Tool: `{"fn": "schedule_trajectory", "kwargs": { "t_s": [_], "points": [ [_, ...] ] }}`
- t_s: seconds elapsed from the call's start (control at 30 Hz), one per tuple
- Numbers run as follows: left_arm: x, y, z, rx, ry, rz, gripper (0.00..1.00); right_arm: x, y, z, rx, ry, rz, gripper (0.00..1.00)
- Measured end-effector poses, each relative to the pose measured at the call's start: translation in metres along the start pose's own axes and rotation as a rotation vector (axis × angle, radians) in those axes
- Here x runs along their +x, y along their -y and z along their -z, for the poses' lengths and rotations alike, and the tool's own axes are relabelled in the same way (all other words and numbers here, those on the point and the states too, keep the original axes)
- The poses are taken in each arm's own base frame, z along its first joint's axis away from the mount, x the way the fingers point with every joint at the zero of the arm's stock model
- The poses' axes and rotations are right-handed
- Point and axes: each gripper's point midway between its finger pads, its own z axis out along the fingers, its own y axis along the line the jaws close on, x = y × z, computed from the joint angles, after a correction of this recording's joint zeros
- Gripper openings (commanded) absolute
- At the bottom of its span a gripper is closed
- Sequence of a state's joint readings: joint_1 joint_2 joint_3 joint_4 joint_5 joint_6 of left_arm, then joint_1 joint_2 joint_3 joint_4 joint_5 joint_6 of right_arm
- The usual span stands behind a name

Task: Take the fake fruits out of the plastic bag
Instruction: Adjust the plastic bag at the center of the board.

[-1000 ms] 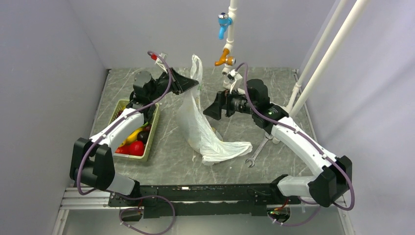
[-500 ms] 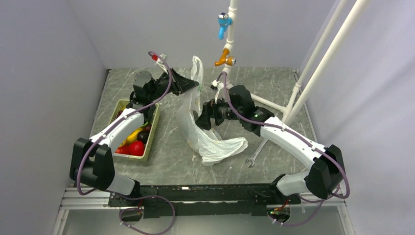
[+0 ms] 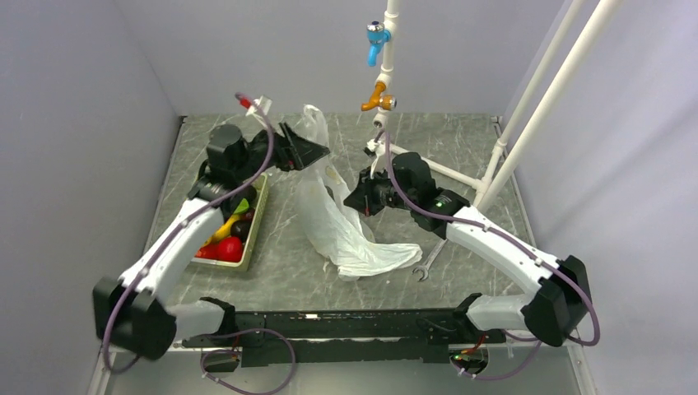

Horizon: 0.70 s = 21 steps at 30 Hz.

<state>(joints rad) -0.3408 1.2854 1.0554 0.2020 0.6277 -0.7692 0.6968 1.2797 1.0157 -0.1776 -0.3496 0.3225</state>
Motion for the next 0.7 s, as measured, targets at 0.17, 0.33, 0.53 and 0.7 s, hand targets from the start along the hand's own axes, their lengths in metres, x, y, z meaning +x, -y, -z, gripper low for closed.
{"fn": "schedule_trajectory", "kwargs": {
  "t_s": [0.17, 0.33, 0.53, 0.7],
  "points": [
    [-0.009, 0.034, 0.054, -0.114, 0.070, -0.068, 0.89, -0.021, -0.009, 0.017, 0.000, 0.083, 0.017, 0.00],
    [0.024, 0.040, 0.079, -0.217, 0.032, -0.020, 0.87, -0.025, -0.011, 0.020, 0.001, 0.102, 0.006, 0.00],
    [0.116, 0.026, 0.070, -0.316, -0.139, 0.148, 0.81, -0.025, -0.012, 0.020, -0.001, 0.101, -0.011, 0.00],
    [0.140, 0.018, 0.044, -0.501, -0.150, 0.230, 0.83, -0.025, -0.013, 0.020, -0.002, 0.101, -0.018, 0.00]
  ]
}}
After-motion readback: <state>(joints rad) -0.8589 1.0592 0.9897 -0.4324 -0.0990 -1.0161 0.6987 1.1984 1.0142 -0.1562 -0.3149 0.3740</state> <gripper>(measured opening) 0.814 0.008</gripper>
